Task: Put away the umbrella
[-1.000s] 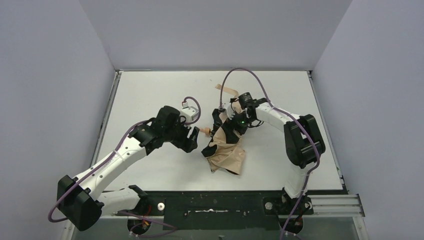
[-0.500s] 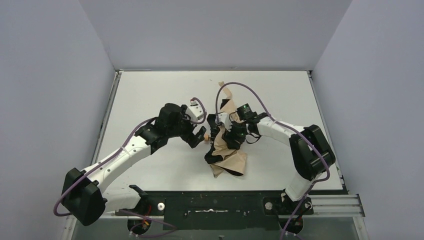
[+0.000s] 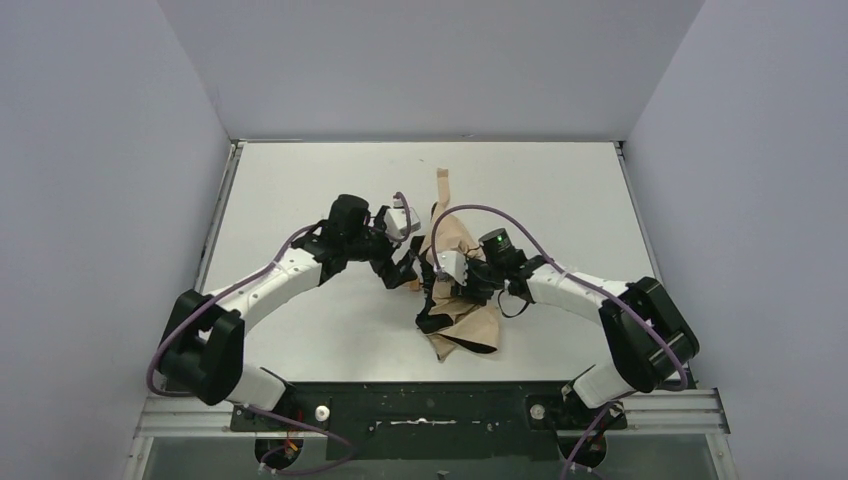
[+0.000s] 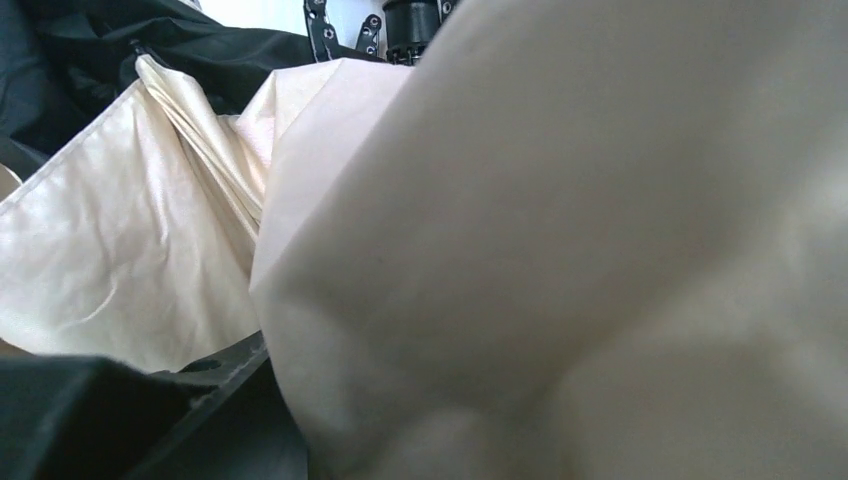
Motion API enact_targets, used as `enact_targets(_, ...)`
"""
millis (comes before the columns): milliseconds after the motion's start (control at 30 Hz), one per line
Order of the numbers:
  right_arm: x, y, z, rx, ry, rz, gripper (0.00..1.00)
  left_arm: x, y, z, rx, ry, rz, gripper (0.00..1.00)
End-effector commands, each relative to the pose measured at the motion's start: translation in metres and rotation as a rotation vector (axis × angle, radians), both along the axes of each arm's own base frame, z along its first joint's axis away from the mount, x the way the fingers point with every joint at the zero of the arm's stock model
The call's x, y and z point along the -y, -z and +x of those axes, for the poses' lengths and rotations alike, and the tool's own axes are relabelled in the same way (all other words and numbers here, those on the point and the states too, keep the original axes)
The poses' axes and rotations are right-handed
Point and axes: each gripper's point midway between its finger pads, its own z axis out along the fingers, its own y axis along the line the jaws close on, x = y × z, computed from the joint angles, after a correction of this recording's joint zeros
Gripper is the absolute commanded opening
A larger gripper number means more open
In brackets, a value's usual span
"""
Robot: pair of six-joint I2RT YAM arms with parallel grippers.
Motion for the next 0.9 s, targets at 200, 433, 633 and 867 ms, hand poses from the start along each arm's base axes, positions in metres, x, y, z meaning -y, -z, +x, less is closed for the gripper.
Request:
enact_targets(200,-0.002,-0.01,0.011,0.141,-0.036,0.004,0.41,0.03,-0.004,0.028,-0.023,0.115,-0.144,0.93)
enact_targets(433,-0.003,-0.009,0.007,0.146,-0.064,0.009,0.41,0.039,-0.008,0.027,-0.03,0.16,-0.185,0.93)
enact_targets(633,-0.008,-0.016,0.009,0.175,-0.056,0.051,0.4,0.059,-0.003,0.035,-0.053,0.2,-0.185,0.94)
enact_targets(867,-0.015,-0.029,0.024,0.227,-0.005,0.139,0.4,0.081,0.022,0.003,-0.163,0.284,-0.208,0.95)
